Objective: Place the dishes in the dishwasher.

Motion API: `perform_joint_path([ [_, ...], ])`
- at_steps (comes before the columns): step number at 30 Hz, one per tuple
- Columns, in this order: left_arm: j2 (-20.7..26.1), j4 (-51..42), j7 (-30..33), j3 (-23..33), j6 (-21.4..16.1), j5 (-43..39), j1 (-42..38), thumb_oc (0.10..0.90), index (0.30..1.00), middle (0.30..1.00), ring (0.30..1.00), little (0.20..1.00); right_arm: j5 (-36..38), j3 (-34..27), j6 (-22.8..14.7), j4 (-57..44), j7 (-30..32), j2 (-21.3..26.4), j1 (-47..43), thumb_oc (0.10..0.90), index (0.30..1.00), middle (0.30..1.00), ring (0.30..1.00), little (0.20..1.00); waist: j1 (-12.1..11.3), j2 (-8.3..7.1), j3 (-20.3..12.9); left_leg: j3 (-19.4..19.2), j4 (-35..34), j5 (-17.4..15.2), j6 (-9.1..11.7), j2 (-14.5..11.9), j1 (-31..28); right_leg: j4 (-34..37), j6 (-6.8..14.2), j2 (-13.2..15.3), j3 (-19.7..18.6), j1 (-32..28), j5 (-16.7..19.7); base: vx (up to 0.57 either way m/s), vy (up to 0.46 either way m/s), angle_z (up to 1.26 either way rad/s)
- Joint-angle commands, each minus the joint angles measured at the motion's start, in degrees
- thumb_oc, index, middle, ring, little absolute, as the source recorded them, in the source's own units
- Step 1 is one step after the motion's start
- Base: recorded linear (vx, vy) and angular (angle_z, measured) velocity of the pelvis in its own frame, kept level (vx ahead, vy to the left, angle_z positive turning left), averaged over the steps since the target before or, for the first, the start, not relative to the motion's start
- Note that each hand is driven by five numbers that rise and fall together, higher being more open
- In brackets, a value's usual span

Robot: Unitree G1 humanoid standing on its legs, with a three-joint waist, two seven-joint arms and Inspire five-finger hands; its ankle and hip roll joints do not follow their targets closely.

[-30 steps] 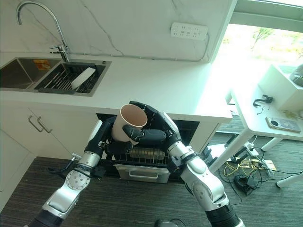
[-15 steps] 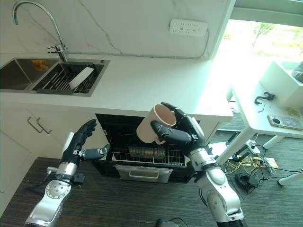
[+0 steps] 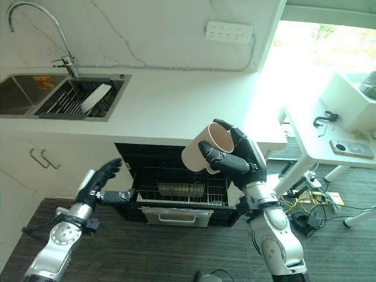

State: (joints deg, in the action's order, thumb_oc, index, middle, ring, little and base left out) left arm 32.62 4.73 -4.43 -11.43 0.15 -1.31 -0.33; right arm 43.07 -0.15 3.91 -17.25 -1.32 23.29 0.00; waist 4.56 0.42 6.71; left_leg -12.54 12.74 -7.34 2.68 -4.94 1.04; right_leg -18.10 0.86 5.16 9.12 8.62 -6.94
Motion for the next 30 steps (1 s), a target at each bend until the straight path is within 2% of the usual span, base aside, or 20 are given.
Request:
perform_joint_path([
  [1, 2.84, -0.34, -1.59, 0.31, -1.41, 3.29, -8.56, 0.800, 0.900, 0.900, 0.900, 0.900, 3.65, -3.42, -6.52, -4.30, -1.02, 0.86, -4.17, 0.400, 0.300, 0.300, 0.300, 0.300, 0.64, 0.54, -2.72, 1.04, 4.45, -5.94, 1.19, -5.77, 1.68, 0.91, 7.19, 4.35, 0.06, -3.69, -3.77, 0.01, -0.025, -0.26],
  [3, 3.88, 1.28, -3.31, -2.93, 1.94, 2.82, -11.78, 0.800, 0.900, 0.900, 0.900, 0.900, 4.19, -2.40, -6.33, -4.09, -0.75, 1.20, -4.82, 0.400, 0.300, 0.300, 0.300, 0.300, 1.64, 0.83, -2.71, 0.34, 4.45, -5.99, 1.18, -5.97, 1.48, 0.91, 7.32, 4.04, -0.56, -3.54, -3.75, 0.01, -0.019, -0.21],
  [8, 4.21, 7.24, -4.75, -7.31, 5.28, 3.34, -16.44, 0.800, 0.900, 0.900, 0.900, 0.900, 5.32, -1.59, -5.77, -3.49, -1.58, 1.61, -5.18, 0.400, 0.300, 0.300, 0.300, 0.300, 3.45, 1.39, -2.89, -1.49, 4.45, -6.07, 1.04, -6.51, 0.97, 0.91, 7.40, 3.31, -1.90, -3.14, -3.67, 0.01, -0.012, -0.23],
  [12, 3.99, 11.35, -5.10, -8.91, 5.83, 4.53, -18.02, 0.800, 0.900, 0.900, 0.900, 0.900, 5.89, -1.58, -5.24, -3.28, -2.29, 1.92, -5.46, 0.400, 0.300, 0.300, 0.300, 0.300, 4.24, 1.61, -3.02, -2.35, 4.45, -6.07, 1.01, -6.75, 0.73, 0.91, 7.32, 2.89, -2.54, -2.97, -3.67, 0.01, -0.003, -0.20],
  [15, 3.37, 18.49, -4.44, -10.71, 5.25, 5.58, -20.01, 0.800, 0.900, 0.900, 0.900, 0.900, 7.01, -1.80, -4.45, -2.84, -3.39, 2.63, -6.01, 0.400, 0.300, 0.300, 0.300, 0.300, 5.20, 1.94, -3.16, -3.62, 4.45, -6.09, 1.09, -7.10, 0.40, 0.91, 7.18, 2.31, -3.30, -2.82, -3.73, 0.00, 0.003, -0.04],
  [18, 1.19, 25.44, -5.07, -12.16, 6.42, 8.51, -21.19, 0.800, 0.900, 0.900, 0.900, 0.900, 7.81, -2.13, -3.09, -3.00, -4.02, 2.94, -6.44, 0.400, 0.300, 0.300, 0.300, 0.300, 6.14, 2.17, -3.43, -4.32, 4.45, -6.05, 1.07, -7.27, 0.21, 0.91, 7.10, 1.90, -4.07, -2.75, -3.80, 0.02, 0.011, -0.09],
  [19, -0.32, 29.26, -6.93, -12.85, 7.92, 10.01, -21.62, 0.800, 0.900, 0.900, 0.900, 0.900, 8.19, -2.24, -2.23, -3.29, -4.01, 2.97, -6.64, 0.400, 0.300, 0.300, 0.300, 0.300, 6.52, 2.27, -3.60, -4.54, 4.45, -6.11, 1.02, -7.25, 0.10, 0.91, 7.07, 1.74, -4.42, -2.74, -3.87, 0.03, 0.014, -0.15],
  [21, -1.22, 31.30, -7.83, -13.29, 8.19, 11.09, -21.56, 0.800, 0.900, 0.900, 0.900, 0.900, 8.32, -2.34, -1.81, -3.48, -3.97, 2.96, -6.68, 0.400, 0.300, 0.300, 0.300, 0.300, 6.70, 2.31, -3.68, -4.60, 4.45, -6.15, 0.99, -7.25, 0.07, 0.91, 7.07, 1.67, -4.54, -2.73, -3.90, 0.02, 0.006, -0.11],
  [22, -2.73, 34.69, -10.85, -14.21, 9.89, 13.01, -21.31, 0.800, 0.900, 0.900, 0.900, 0.900, 8.60, -2.50, -0.88, -3.92, -3.89, 2.92, -6.86, 0.400, 0.300, 0.300, 0.300, 0.300, 7.04, 2.38, -3.75, -4.72, 4.45, -6.15, 0.97, -7.27, 0.01, 0.91, 7.09, 1.62, -4.70, -2.71, -3.94, 0.01, 0.005, -0.08],
  [24, -4.26, 38.24, -13.73, -15.26, 10.35, 15.43, -20.54, 0.800, 0.900, 0.900, 0.900, 0.900, 8.75, -2.60, -0.26, -4.09, -4.11, 2.85, -7.04, 0.400, 0.300, 0.300, 0.300, 0.300, 7.40, 2.46, -3.81, -4.87, 4.45, -6.11, 0.96, -7.31, 0.00, 0.91, 7.15, 1.57, -4.91, -2.64, -4.00, 0.00, 0.000, 0.00],
  [26, -7.54, 44.20, -24.54, -16.83, 12.76, 18.78, -18.96, 0.800, 0.900, 0.900, 0.900, 0.900, 8.38, -2.36, 1.17, -5.22, -3.91, 2.29, -7.40, 0.400, 0.300, 0.300, 0.300, 0.300, 8.15, 2.56, -3.76, -5.24, 4.45, -6.23, 0.87, -7.37, -0.23, 0.91, 7.18, 1.40, -5.32, -2.61, -4.12, 0.01, 0.010, -0.03],
  [29, -8.53, 45.42, -32.81, -18.25, 15.31, 20.75, -18.21, 0.800, 0.900, 0.900, 0.900, 0.900, 8.21, -2.36, 1.69, -5.04, -4.18, 2.09, -7.86, 0.400, 0.300, 0.300, 0.300, 0.300, 8.54, 2.78, -3.45, -5.45, 4.45, -6.64, 0.85, -7.31, -0.78, 0.91, 7.36, 1.37, -5.30, -3.11, -4.51, 0.00, 0.024, -0.15],
  [30, -8.70, 45.07, -37.53, -19.19, 16.84, 20.52, -17.88, 0.800, 0.900, 0.900, 0.900, 0.900, 8.30, -2.11, 1.79, -4.97, -4.05, 2.18, -8.19, 0.400, 0.300, 0.300, 0.300, 0.300, 8.65, 2.93, -3.31, -5.49, 4.45, -6.67, 0.83, -7.24, -0.90, 0.91, 7.36, 1.34, -5.22, -3.23, -4.59, -0.01, 0.024, -0.09],
])
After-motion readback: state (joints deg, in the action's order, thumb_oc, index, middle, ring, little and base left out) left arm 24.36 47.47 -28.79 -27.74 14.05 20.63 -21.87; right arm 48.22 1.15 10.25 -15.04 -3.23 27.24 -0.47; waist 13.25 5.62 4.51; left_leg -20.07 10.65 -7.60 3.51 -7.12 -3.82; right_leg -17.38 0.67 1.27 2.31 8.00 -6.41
